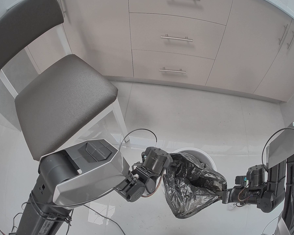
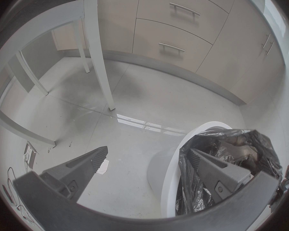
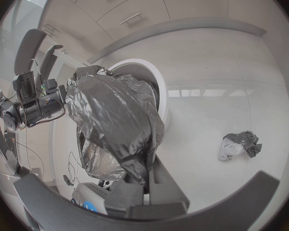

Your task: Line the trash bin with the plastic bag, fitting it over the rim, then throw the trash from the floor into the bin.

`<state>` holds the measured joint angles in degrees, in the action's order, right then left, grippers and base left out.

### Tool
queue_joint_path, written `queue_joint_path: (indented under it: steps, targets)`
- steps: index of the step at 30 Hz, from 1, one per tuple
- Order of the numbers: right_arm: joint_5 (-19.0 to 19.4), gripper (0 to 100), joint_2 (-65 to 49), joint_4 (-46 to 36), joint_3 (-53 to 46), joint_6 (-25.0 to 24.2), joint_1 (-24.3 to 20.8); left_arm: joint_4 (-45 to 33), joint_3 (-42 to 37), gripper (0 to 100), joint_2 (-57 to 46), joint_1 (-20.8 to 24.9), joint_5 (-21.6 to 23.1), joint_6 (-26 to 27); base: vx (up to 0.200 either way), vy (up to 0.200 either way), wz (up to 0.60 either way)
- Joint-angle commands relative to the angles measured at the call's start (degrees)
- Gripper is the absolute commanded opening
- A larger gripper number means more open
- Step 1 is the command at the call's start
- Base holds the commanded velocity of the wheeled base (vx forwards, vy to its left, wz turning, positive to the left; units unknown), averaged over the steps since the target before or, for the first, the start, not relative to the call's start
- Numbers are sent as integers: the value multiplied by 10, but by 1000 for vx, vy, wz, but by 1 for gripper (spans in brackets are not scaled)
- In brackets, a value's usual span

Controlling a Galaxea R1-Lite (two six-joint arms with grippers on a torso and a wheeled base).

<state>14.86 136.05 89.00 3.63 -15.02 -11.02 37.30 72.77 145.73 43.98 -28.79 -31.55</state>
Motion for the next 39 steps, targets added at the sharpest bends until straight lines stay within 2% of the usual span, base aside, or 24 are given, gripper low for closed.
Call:
queue_joint_path:
  steps: [1,12,22,23,28,34,37,39]
  targets:
    - [1,0,5,10,2,1,6,1,0,100,1,0,0,0,0,0,0]
    - [2,0,19,10,17,1,28,1,0,100,1,-1,0,0,0,0,0]
    - [3,0,19,10,18,1,31,1,0,100,1,-1,0,-5,0,0,0]
    - [3,100,20,10,18,1,31,1,0,100,1,-1,0,-5,0,0,0]
    - [8,100,21,10,22,1,40,1,0,100,1,-1,0,-5,0,0,0]
    - [57,100,-27,10,7,0,48,1,0,100,1,0,0,-5,0,0,0]
    - [53,100,-65,10,8,0,28,1,0,100,1,0,0,-5,0,0,0]
    - [37,100,-91,10,14,0,13,1,0,100,0,0,0,-5,0,0,0]
